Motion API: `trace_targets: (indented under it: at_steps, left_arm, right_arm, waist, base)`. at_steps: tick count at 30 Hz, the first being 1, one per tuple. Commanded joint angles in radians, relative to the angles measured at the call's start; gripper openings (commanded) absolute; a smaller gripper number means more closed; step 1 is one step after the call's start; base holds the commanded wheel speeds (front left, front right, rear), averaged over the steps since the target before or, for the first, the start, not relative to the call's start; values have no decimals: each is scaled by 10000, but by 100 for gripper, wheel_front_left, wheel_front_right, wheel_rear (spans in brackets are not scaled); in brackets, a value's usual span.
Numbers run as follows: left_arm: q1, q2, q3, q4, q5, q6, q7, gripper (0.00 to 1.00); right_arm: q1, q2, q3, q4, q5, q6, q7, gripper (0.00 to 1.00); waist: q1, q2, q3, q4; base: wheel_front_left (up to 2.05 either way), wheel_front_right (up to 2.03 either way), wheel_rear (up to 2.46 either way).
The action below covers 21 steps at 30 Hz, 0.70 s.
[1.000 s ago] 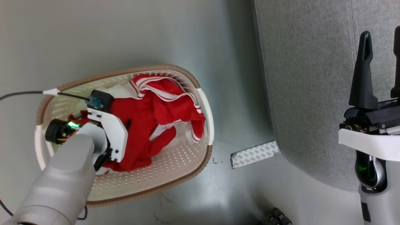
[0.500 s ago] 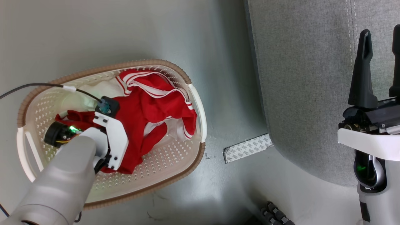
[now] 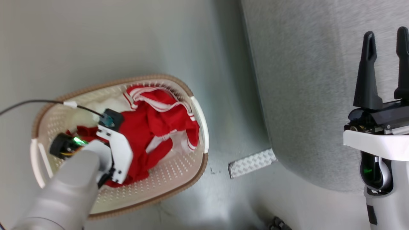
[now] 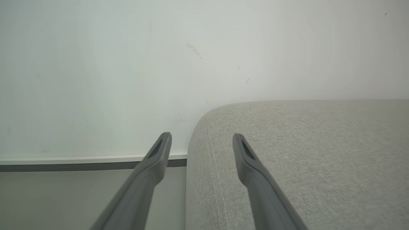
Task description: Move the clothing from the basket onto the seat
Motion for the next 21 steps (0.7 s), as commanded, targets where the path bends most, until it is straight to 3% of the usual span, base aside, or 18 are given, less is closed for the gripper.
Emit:
trace_targets:
  at_steps: [1,11,21]
  left_arm:
    - [202,-104,-9,44,-227,7,-199,0]
    - [788,-918,-488,-36,-439,7,-1771,0]
    - [1382,-1713,-677,-331,-1038,9,-3179,0]
  right_arm:
    - [27,-11,-109,95,-1,-21,-23,100]
    - [558,-12,-247,603,-565,-21,-22,100]
    - [1082,-16,-30,1516,-1407,-21,-22,100]
  waist:
    - [-1,0,-588,31]
    - [-1,0,-2685,703]
    - [-1,0,-4926,1815]
  base:
    - [0,0,0]
    - [0,0,0]
    - [0,0,0]
